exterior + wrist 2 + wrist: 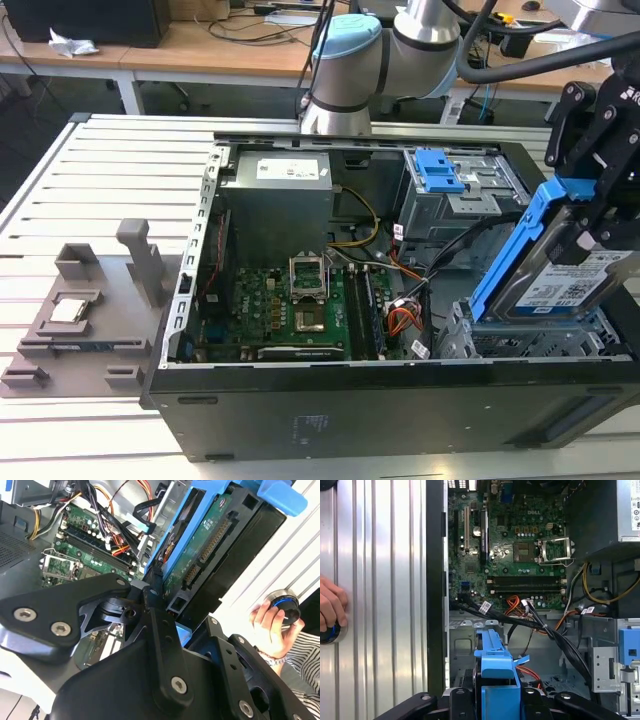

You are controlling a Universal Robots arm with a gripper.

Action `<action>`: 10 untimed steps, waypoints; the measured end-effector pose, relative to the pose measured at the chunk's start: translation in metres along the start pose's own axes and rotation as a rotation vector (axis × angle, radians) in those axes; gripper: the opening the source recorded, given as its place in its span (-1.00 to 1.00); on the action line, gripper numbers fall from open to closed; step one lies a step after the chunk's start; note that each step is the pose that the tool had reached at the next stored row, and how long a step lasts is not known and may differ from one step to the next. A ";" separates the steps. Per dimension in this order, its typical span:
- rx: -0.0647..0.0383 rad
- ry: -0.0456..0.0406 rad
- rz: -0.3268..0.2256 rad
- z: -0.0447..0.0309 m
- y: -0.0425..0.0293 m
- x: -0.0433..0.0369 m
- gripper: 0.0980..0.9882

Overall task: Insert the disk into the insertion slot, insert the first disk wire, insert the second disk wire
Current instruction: 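Insert the disk into the insertion slot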

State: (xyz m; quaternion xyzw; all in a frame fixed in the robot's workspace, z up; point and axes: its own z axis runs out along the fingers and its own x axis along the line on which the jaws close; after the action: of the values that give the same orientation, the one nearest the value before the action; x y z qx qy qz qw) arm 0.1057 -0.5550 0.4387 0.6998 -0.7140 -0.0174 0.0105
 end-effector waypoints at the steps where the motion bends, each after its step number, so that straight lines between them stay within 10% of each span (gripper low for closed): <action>1: 0.000 0.0000 0.000 0.0009 0.0001 -0.0012 -0.40; 10: 0.000 0.0001 -0.001 0.0094 0.0004 -0.0056 -0.40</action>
State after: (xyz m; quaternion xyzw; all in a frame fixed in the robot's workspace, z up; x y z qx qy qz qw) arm 0.1050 -0.5493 0.4293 0.7003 -0.7136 -0.0174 0.0105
